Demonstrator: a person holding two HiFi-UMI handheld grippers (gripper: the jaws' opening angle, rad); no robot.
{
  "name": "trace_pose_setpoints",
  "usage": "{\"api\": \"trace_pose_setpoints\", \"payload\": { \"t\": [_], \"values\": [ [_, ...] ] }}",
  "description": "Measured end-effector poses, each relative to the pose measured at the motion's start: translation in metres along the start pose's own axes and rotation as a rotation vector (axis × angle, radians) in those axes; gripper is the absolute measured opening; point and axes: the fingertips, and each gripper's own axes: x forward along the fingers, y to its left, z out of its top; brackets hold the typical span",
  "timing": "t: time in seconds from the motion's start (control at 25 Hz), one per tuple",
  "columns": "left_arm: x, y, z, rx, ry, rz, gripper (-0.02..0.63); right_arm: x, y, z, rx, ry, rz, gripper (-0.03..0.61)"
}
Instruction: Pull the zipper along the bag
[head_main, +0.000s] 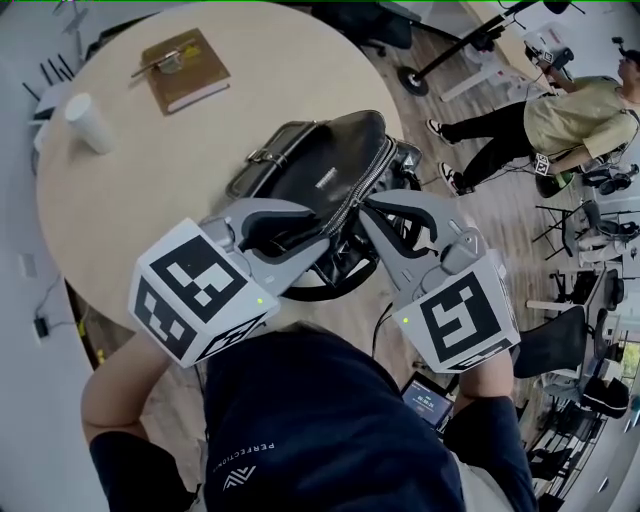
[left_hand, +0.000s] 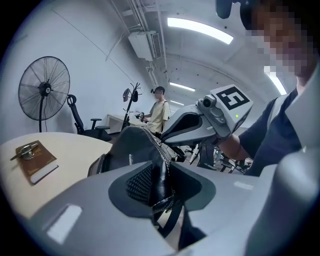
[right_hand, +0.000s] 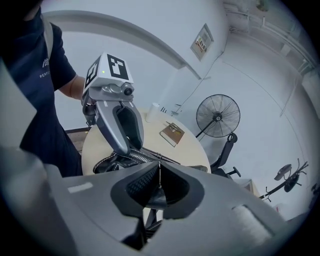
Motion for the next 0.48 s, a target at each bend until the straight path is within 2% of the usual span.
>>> {"api": "trace_pose_setpoints", "payload": {
  "t": [0.32, 0.48],
  "values": [
    [-0.0020, -0.0001, 0.0006, 0.004, -0.001, -0.001, 0.112, -0.0026, -0.0025, 0.0036, -0.040, 0.008, -0.057, 0.015],
    [-0.0021, -0.0021, -0.0017, -0.003, 0.013, -0.025, 0.112, -0.0033, 0.0023, 0.0025, -0.050, 0.019, -0.037, 0.015]
  ]
}}
